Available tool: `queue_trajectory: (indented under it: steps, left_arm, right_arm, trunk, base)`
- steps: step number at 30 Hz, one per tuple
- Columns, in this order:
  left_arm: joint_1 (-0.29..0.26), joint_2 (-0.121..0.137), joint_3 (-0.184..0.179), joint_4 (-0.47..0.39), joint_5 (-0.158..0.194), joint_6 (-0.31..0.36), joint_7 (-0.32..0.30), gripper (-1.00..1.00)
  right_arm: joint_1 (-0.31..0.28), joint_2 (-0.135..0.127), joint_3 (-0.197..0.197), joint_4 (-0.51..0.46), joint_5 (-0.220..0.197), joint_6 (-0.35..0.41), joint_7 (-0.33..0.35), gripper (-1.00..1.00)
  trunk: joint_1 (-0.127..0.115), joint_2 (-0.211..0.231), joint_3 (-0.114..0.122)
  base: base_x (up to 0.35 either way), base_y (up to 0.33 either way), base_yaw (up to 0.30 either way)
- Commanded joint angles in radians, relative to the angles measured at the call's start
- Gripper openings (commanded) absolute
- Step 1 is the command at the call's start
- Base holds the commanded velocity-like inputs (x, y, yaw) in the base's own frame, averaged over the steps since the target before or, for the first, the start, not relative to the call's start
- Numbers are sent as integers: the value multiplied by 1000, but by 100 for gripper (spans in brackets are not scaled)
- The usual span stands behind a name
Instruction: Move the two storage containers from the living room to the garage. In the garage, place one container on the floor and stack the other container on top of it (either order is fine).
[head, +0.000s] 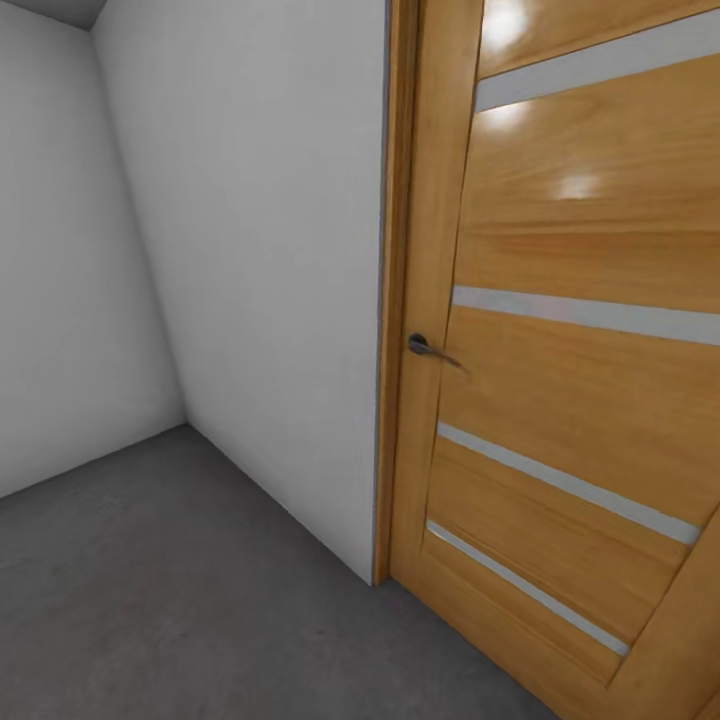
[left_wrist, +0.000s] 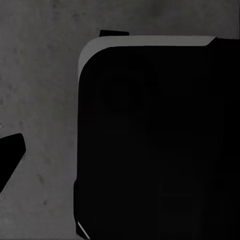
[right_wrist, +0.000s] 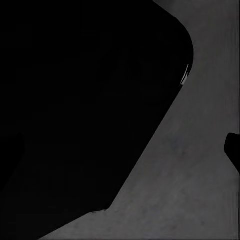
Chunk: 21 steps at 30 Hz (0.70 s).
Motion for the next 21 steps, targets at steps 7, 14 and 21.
queue_trajectory:
  steps: [7,14,21]
  left_arm:
    - [0,0,1,2,9,-76,2,100]
    - [0,0,2,2,9,-85,3,100]
    - [0,0,2,2,10,-85,3,100]
  right_arm:
    - [0,0,1,0,0,-3,0,100]
    - [0,0,2,0,0,-3,0,100]
    - [0,0,1,0,-1,-3,0,100]
  trunk:
    - [1,0,-1]
    - [1,0,-1]
    - [1,0,-1]
  base:
    - [188,0,-215]
    - [11,0,-243]
    - [68,47,-201]
